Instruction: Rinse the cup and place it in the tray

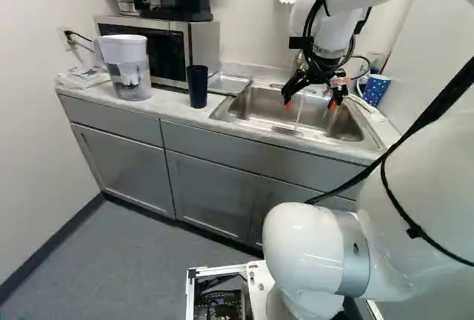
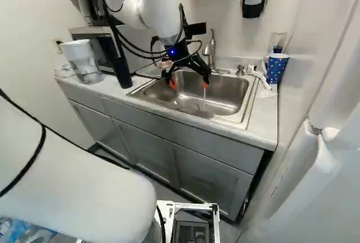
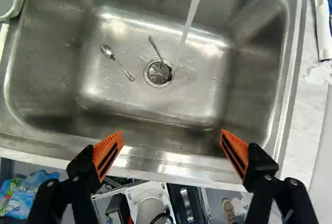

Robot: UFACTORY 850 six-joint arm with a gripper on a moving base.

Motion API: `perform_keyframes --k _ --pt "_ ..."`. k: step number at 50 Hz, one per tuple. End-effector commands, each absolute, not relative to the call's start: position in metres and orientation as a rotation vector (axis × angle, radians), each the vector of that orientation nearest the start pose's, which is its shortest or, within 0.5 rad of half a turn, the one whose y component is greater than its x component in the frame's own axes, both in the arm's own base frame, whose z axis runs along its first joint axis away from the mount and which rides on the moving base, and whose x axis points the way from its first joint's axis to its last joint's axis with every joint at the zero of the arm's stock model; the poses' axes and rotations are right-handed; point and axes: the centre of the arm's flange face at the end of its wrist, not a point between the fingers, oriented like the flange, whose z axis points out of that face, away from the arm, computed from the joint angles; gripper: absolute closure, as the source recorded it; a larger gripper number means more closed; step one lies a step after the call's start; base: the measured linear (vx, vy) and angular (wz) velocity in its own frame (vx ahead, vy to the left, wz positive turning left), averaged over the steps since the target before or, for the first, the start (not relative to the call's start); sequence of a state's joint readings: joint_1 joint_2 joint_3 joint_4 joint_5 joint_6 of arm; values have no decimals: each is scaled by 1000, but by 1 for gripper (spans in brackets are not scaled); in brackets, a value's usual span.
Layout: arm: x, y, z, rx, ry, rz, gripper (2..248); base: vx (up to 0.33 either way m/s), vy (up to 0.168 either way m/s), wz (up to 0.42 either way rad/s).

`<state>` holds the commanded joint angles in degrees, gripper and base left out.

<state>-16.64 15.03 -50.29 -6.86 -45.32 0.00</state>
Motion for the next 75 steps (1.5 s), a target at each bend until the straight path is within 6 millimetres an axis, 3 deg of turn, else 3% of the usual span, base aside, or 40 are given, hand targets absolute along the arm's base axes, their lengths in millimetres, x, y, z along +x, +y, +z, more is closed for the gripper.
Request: perform_keyframes --k 50,75 --pt "362 -115 615 -3224 352 -542 3 0 0 0" --pt "396 -84 617 -3219 192 -554 3 0 0 0"
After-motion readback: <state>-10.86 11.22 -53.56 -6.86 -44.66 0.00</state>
